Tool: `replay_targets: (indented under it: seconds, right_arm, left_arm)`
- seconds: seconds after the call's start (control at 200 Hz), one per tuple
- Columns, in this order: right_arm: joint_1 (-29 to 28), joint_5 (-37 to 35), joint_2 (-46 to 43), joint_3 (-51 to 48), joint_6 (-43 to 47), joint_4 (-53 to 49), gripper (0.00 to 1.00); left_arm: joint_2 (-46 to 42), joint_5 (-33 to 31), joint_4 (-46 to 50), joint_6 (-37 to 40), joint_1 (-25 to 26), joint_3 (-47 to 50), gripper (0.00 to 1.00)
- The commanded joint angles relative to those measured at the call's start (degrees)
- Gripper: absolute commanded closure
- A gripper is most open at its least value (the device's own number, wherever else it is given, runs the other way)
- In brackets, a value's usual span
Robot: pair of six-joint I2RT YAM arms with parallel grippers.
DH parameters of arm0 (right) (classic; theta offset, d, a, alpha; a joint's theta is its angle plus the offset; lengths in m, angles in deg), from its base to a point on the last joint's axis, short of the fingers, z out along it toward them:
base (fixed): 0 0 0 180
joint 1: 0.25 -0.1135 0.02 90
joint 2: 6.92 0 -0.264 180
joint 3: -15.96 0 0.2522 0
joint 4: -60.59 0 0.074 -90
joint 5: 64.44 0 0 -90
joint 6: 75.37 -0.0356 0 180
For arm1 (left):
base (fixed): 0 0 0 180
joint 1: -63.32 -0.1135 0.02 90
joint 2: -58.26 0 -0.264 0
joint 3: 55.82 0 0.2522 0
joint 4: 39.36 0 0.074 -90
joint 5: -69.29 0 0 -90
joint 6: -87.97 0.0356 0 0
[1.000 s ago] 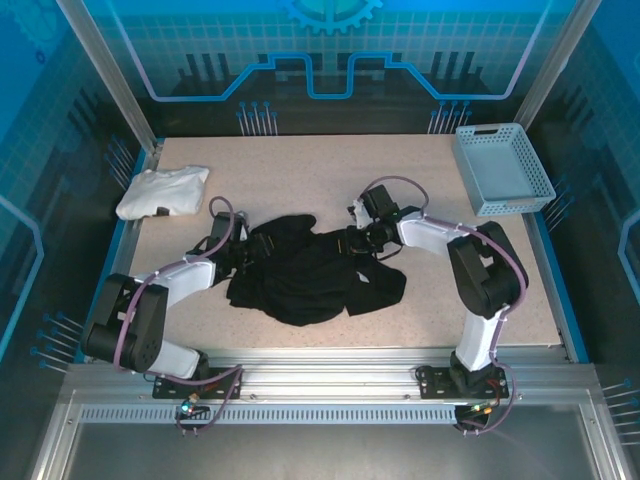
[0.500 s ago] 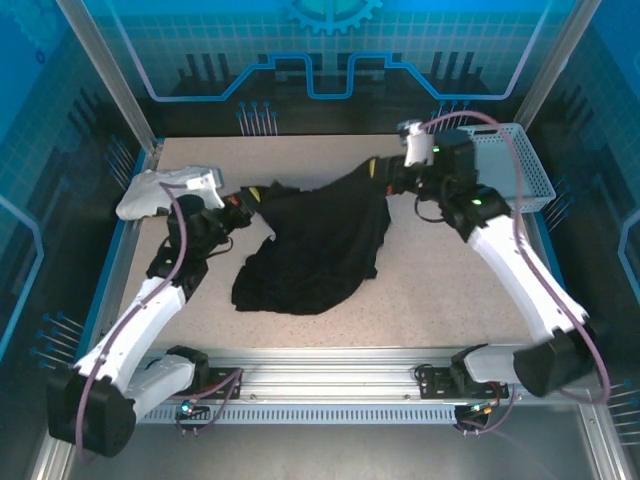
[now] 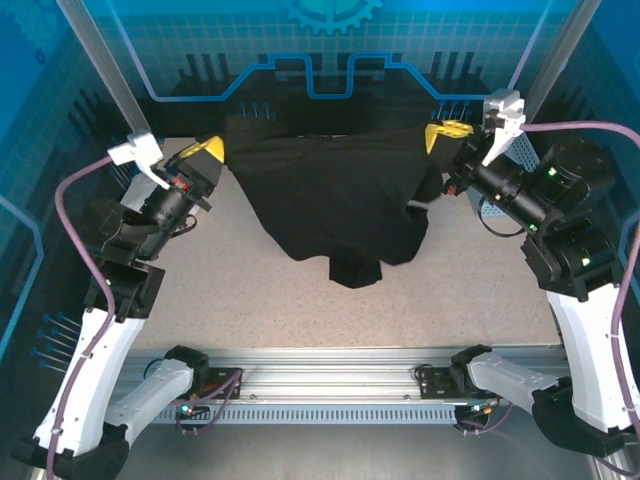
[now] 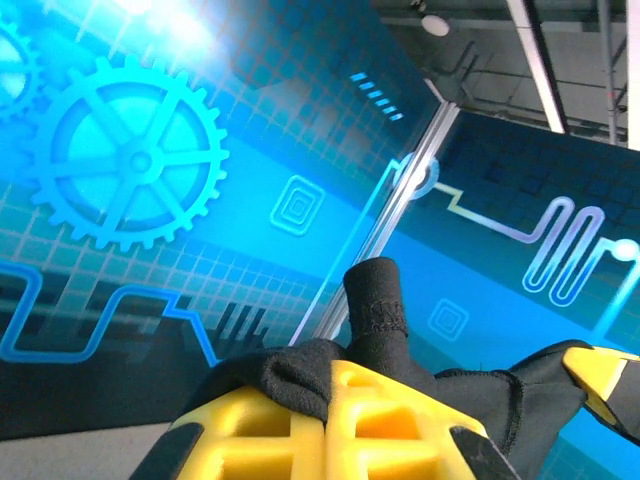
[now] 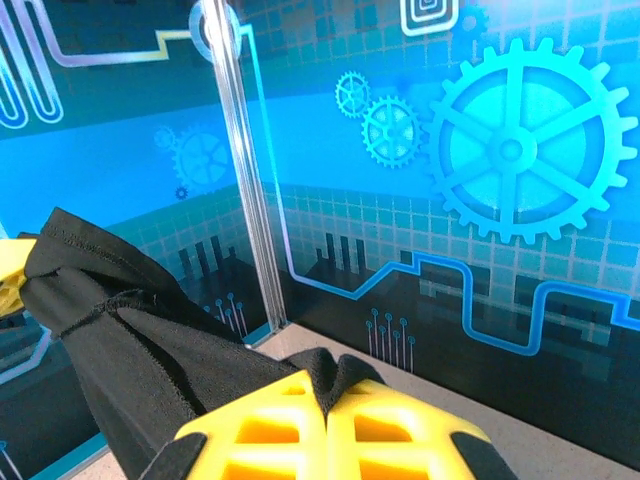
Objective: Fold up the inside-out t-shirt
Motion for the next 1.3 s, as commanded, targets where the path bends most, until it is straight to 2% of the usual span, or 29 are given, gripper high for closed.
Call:
replay_targets:
  seconds: [0.0, 0.175, 0.315, 0.465, 0.58, 0.775, 0.92, 1.085, 1.296]
  right_arm:
    - [0.76, -1.89, -2.42, 4.66, 1.40, 1.42, 1.00]
    - [0.76, -4.05, -0.49, 7.57, 2.91, 2.09, 1.00]
    - [0.76, -6.36, 3.07, 10.06, 4.39, 1.08, 1.00]
    - [0.75, -8.44, 7.04, 11.15, 5.05, 1.47, 1.00]
    - [0.76, -6.58, 10.70, 13.49, 4.57, 1.18, 1.00]
    - [0.86, -7.12, 14.82, 17.76, 5.15, -0.36, 1.00]
    - [0.87, -6.79, 13.96, 18.20, 4.86, -0.15, 1.00]
    - [0.23, -2.19, 11.90, 17.40, 3.23, 0.06, 1.00]
    - [-3.09, 3.96, 9.90, 14.57, 0.34, 2.49, 1.00]
  left_arm:
    - [-0.36, -1.79, 0.48, 1.64, -0.65, -4.40, 1.00]
    - [2.42, -3.56, -0.16, 2.42, -0.66, -8.40, 1.00]
    - [5.65, -10.14, 2.15, 7.24, -0.66, -12.55, 1.00]
    - [13.37, -14.85, 6.74, 11.99, -0.66, -19.14, 1.00]
    - [20.20, -17.18, 10.00, 15.63, -0.66, -25.53, 1.00]
    - [27.40, -18.28, 14.23, 19.70, -0.84, -37.70, 1.00]
    - [26.30, -16.30, 14.24, 19.40, -0.75, -41.11, 1.00]
    - [21.49, -16.06, 13.84, 20.12, -0.75, -41.06, 1.00]
    - [16.80, -21.12, 11.69, 25.54, -0.75, -40.37, 1.00]
